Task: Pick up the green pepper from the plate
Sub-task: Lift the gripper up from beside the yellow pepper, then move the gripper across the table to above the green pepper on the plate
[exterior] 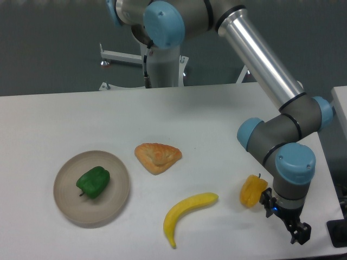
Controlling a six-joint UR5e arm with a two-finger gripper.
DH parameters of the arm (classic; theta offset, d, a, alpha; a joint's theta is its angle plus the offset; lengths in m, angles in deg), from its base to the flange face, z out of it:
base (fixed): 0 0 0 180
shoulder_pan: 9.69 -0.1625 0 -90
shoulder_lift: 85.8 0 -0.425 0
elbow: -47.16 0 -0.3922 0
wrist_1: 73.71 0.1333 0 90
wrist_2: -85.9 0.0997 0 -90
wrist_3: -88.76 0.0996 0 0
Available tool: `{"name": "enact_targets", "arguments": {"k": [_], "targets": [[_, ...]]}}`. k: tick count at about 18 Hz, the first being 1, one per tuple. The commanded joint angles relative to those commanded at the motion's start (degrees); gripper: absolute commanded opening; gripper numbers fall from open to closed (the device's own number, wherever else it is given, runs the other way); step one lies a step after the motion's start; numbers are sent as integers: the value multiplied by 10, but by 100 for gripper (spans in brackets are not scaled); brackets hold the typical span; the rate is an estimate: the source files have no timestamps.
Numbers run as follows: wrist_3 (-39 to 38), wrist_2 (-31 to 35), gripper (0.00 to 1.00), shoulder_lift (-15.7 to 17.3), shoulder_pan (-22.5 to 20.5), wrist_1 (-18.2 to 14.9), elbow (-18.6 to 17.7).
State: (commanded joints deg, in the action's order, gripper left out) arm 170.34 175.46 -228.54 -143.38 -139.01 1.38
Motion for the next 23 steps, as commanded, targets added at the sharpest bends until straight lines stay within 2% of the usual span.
{"name": "enact_targets", "arguments": {"k": [4,6,9,12,14,16,23], "targets": [[-90,0,100,44,34,-2,-49],[-158,-3,100,59,52,-2,-74],[-215,-25,100,87,70,-2,-118],[-271,-53,100,134,86,-2,-176],[-301,-93,100,174,94,0,-222],[-331,-105,100,199,106,5,-263],[-466,-105,100,214,179,33,-321]]}}
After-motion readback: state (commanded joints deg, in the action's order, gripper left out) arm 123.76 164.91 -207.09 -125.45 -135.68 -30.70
